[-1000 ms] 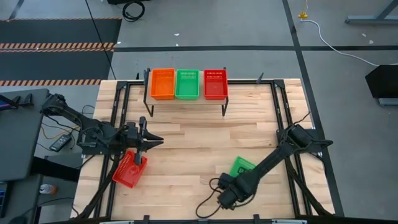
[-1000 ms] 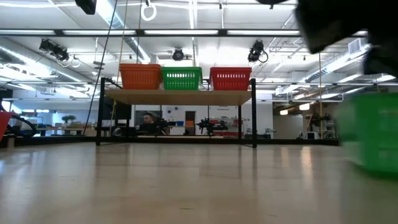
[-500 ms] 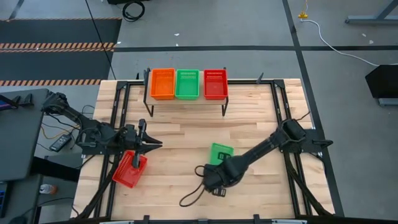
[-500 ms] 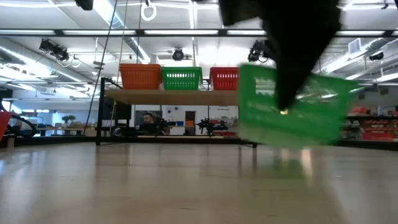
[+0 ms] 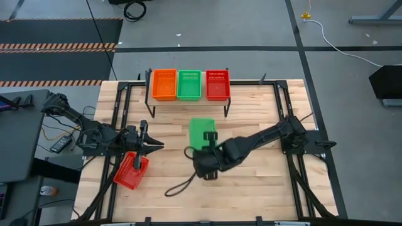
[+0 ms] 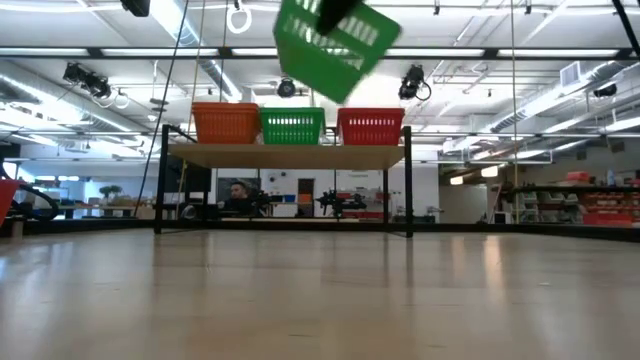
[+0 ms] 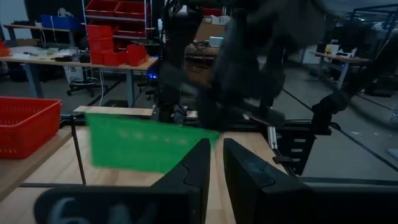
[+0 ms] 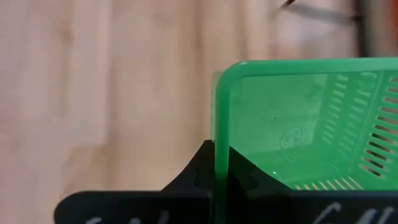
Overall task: Stack baskets on shelf by color
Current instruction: Stack the green bin on the green bin on the shelf
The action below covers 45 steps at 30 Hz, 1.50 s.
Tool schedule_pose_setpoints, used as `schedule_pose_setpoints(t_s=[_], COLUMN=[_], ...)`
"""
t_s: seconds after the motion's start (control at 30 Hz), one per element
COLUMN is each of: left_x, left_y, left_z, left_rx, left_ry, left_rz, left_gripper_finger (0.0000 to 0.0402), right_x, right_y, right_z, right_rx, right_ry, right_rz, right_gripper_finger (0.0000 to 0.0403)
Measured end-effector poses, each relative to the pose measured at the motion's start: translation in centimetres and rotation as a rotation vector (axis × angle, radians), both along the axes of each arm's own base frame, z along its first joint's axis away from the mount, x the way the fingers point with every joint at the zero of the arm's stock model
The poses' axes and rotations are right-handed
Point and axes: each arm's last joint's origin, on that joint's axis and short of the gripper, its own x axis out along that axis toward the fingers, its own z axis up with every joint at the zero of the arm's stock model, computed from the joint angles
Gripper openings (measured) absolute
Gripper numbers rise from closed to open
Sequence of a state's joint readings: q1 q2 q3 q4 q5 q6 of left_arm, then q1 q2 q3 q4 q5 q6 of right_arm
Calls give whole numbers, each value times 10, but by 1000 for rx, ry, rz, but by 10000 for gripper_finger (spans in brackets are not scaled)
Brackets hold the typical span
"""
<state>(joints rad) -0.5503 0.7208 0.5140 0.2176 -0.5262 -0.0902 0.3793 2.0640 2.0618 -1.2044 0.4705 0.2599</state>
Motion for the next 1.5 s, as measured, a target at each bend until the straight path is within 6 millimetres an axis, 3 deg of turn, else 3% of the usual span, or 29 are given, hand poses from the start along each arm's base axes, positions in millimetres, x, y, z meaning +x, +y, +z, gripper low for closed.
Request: schedule_pose_setpoints(t_s=[0.27, 0.5, 0.9, 1.07, 1.27, 1.5], left_x=[0, 0, -1, -1, -1, -1], left_y=[0, 1, 3, 3, 3, 3], left_z=[0, 6, 14, 15, 15, 14], left_rx=[12, 109, 175, 171, 171, 182], left_ry=[-2, -55, -124, -131, -130, -125], left_rz=[15, 21, 83, 87, 88, 88], left_gripper_finger=[50, 50, 50, 50, 50, 50], right_x=[19, 32, 44, 43, 39, 37], right_y=[-56, -109, -182, -215, -235, -236], right_z=[34, 41, 53, 54, 54, 50], right_rx=[-136, -202, -366, -317, -273, -195], right_ry=[-81, -88, -121, -148, -154, -132], right_rz=[-5, -7, 38, 22, -7, 21], right_gripper_finger=[7, 7, 7, 7, 7, 14])
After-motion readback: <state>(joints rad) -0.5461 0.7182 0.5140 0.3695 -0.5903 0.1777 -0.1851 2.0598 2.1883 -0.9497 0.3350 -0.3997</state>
